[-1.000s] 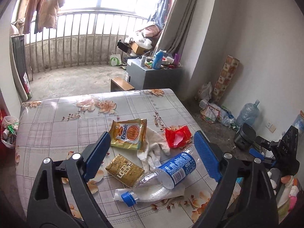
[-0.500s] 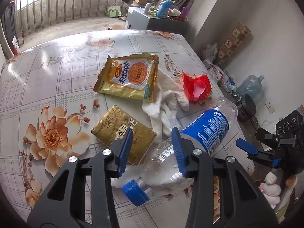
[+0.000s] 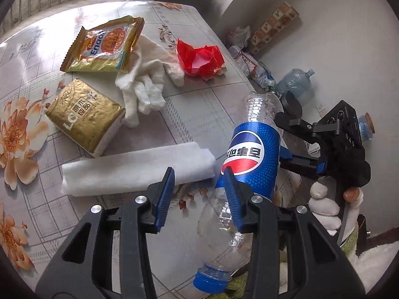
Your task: Collect trash
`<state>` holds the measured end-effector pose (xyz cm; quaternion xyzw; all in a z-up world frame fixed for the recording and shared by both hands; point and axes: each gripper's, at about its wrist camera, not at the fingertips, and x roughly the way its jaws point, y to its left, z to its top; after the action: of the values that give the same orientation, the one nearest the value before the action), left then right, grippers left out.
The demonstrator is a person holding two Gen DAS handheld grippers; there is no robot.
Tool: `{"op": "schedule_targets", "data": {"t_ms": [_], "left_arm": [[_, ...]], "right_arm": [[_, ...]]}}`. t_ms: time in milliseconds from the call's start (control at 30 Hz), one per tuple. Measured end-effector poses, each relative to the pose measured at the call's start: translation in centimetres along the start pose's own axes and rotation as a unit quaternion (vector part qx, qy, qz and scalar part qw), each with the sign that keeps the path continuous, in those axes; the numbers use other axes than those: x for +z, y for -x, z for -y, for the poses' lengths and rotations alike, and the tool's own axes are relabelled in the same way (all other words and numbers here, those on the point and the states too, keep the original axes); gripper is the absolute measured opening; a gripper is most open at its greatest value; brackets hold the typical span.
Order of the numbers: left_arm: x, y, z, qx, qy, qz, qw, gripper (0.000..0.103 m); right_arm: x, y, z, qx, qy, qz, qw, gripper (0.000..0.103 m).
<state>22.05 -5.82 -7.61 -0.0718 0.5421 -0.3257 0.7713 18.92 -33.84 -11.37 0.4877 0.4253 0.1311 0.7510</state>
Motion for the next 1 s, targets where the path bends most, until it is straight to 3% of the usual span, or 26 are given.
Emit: {"op": "schedule_targets", "data": {"t_ms": [200, 367, 467, 533, 633, 967, 1000], "left_arm": [[-1.2, -2.6, 2.7, -0.034, -0.018, -0.027, 0.9989, 0.037], [-0.9, -3.9, 3.7, -0.031, -0.031, -0.026, 0.9987, 0.037], [-0.3, -4.8, 3.7, -0.032, -0.025, -0.033, 0.9986, 0.037], [-0.3, -5.2, 3.8, -0.033, -0.023, -0.036, 0.9985, 0.037], [-0.4, -5.5, 4.2, -0.033, -0.028, -0.036, 0.9984, 0.037], [-0.8, -5.4, 4.2, -0.024, -0.035, -0.031, 0.9986, 0.037], [-1.0, -5.3, 4.1, -0.023, -0.035, -0.030, 0.9987, 0.037]], "right_arm": [[0.3, 1.1, 0.0, -0.022, 0.010, 0.016, 1.000, 0.063], [2.6, 1.2, -1.7, -0.060, 0.062, 0.039, 0.996, 0.063], [3.7, 0.9, -2.7, -0.106, 0.095, 0.044, 0.989, 0.064], [3.9, 1.3, -2.7, -0.117, 0.097, 0.046, 0.987, 0.073], [3.2, 2.3, -2.5, -0.103, 0.090, 0.045, 0.990, 0.076], [-0.8, 2.7, -1.3, -0.135, 0.104, 0.009, 0.985, 0.076], [-0.8, 2.6, -1.3, -0.138, 0.106, 0.007, 0.985, 0.071]]}}
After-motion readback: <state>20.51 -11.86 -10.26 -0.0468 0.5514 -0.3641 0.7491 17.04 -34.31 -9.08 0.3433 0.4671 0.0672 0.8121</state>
